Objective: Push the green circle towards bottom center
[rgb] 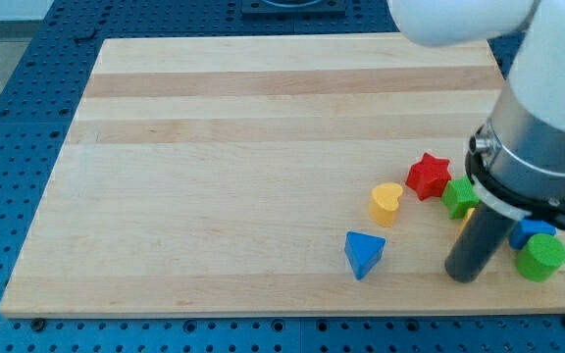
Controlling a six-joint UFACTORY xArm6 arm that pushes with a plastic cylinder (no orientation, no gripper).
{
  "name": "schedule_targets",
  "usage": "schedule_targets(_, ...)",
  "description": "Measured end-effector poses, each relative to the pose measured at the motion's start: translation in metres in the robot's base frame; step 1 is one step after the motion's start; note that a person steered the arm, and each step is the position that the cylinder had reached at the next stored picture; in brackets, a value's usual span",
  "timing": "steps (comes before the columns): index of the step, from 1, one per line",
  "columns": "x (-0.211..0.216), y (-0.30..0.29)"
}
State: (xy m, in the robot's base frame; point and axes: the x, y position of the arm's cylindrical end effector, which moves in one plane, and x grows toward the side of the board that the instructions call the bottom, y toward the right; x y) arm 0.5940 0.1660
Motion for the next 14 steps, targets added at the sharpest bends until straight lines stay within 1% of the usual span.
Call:
schedule_targets(1,0.019,0.009)
schedule_targets(2,0.024,0.043)
schedule_targets(3,0.015,0.091)
schedule_targets(4,-0.001,0.116)
schedule_targets(5,-0.012,0.104)
schedule_targets(6,-0.017,0.079)
schedule_targets(7,-0.012,0.084)
schedule_targets(8,-0.011,0.14)
schedule_targets(9,-0.014,0.179)
schedule_targets(10,-0.024,0.173)
schedule_targets(11,-0.036,0.142)
schedule_targets(12,-0.042,0.099)
schedule_targets(14,-0.062,-0.008)
